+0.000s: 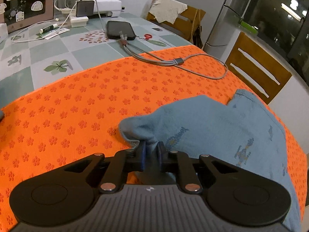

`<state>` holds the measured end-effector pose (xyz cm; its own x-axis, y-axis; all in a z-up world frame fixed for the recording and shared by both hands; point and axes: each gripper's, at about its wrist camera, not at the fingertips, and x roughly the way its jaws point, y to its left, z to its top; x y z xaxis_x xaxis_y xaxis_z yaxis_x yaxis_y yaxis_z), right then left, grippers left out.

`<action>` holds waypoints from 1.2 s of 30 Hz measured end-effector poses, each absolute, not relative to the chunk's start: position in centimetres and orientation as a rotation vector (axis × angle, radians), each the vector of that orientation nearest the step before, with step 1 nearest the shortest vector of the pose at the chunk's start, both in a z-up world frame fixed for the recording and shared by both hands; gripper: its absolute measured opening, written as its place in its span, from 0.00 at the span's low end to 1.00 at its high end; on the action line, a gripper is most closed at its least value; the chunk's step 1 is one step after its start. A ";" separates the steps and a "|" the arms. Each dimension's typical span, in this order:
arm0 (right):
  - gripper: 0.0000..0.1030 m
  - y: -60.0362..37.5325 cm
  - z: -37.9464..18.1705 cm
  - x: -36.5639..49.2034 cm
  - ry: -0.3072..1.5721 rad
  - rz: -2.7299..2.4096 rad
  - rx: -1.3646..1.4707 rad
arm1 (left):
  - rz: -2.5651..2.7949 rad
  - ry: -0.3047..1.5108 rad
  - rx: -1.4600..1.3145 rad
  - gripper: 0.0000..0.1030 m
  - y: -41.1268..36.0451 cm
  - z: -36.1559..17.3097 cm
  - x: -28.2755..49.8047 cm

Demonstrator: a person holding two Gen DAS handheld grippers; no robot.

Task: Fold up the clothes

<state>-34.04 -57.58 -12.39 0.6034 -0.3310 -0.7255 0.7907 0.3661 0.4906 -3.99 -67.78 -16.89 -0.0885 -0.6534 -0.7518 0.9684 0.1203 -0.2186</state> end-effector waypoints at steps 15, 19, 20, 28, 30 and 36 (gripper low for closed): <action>0.18 -54.1 -11.1 -34.6 0.690 -0.725 0.666 | -1.346 0.983 0.279 0.23 -67.2 -16.4 -1.0; 0.47 -53.7 -11.2 -32.5 0.718 -0.684 0.508 | -1.249 0.970 0.227 0.26 -66.1 -15.6 0.9; 0.51 -53.7 -11.4 -32.0 0.726 -0.681 0.475 | -1.235 0.987 0.212 0.26 -65.8 -15.4 1.4; 0.52 -53.7 -14.3 -29.0 0.826 -0.651 0.244 | -1.222 1.129 0.159 0.67 -63.6 -15.0 1.4; 0.52 -53.7 -15.2 -28.6 0.866 -0.653 0.185 | -1.213 1.185 0.131 0.71 -63.4 -15.5 0.8; 0.09 -53.8 -16.2 -28.7 0.922 -0.632 0.084 | -1.170 1.268 0.056 0.76 -62.9 -16.2 -1.0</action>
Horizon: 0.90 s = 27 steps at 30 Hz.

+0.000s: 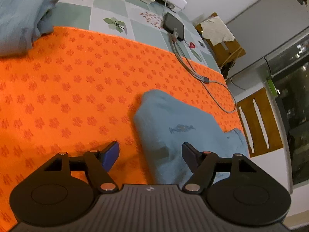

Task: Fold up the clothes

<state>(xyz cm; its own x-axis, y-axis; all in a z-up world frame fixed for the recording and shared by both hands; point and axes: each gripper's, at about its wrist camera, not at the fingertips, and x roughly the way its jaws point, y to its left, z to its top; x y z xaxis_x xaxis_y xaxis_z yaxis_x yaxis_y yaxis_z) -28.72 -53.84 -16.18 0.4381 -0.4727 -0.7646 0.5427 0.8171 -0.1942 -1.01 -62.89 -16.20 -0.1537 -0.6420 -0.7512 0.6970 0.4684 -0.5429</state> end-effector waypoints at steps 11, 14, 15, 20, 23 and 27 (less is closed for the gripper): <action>0.07 -57.9 -9.1 -34.2 0.730 -0.596 0.279 | -0.975 1.340 -0.142 0.76 -62.4 -15.9 -3.5; 0.07 -60.0 -7.6 -36.5 0.686 -0.578 0.357 | -0.946 1.322 -0.200 0.23 -62.7 -14.9 -4.6; 0.06 -60.8 -7.2 -37.2 0.673 -0.572 0.380 | -0.942 1.306 -0.224 0.10 -62.8 -14.3 -5.0; 0.06 -64.7 -5.6 -41.3 0.604 -0.558 0.477 | -0.995 1.189 -0.264 0.08 -65.4 -9.8 -8.1; 0.06 -67.4 -5.2 -43.8 0.566 -0.562 0.541 | -1.040 1.120 -0.250 0.08 -67.9 -7.0 -10.5; 0.06 -70.9 -5.4 -47.1 0.528 -0.586 0.616 | -1.107 1.052 -0.178 0.07 -72.8 -5.2 -14.5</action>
